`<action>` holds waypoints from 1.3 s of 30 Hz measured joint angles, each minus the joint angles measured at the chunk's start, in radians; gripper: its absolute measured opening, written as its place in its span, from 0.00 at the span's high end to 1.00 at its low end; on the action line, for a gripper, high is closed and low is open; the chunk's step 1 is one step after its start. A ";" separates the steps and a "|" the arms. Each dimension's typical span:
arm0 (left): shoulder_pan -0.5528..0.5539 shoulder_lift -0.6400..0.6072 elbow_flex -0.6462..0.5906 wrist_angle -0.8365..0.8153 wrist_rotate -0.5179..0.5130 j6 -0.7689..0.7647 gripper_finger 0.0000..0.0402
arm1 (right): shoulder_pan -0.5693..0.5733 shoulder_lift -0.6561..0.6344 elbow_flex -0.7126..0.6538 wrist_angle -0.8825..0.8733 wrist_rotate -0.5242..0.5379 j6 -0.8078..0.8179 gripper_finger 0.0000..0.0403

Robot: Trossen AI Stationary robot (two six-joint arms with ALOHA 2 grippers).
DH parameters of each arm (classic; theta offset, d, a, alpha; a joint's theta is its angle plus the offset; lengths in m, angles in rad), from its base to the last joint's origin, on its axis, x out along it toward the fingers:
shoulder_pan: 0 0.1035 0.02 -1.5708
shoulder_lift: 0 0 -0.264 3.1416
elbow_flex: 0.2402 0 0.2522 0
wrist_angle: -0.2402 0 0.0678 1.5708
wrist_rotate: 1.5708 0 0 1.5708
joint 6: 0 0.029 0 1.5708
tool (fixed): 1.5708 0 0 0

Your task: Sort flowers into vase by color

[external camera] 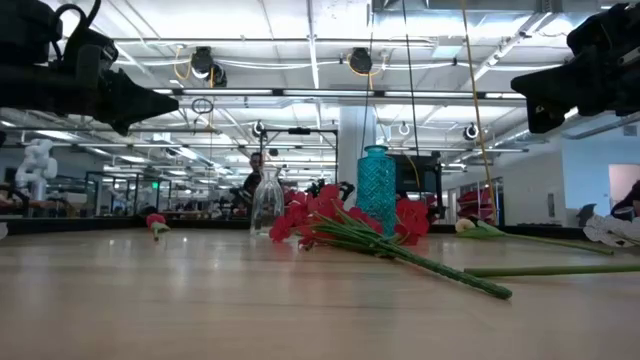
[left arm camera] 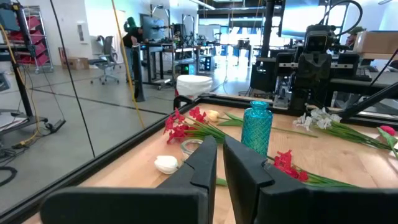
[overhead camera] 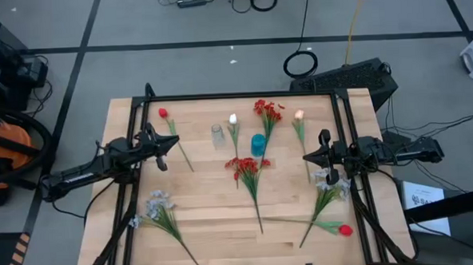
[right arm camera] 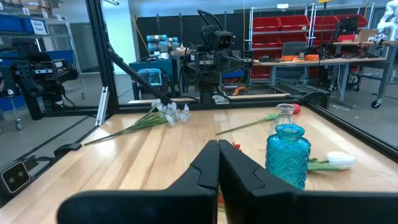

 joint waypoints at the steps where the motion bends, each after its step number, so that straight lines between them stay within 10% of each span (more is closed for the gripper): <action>1: 0.000 0.000 0.000 0.000 0.000 0.000 0.91 | 0.000 0.000 0.000 0.000 0.000 0.000 1.00; 39: 0.000 0.000 0.000 0.000 0.000 0.000 0.91 | 0.000 0.067 0.014 0.144 0.020 0.063 1.00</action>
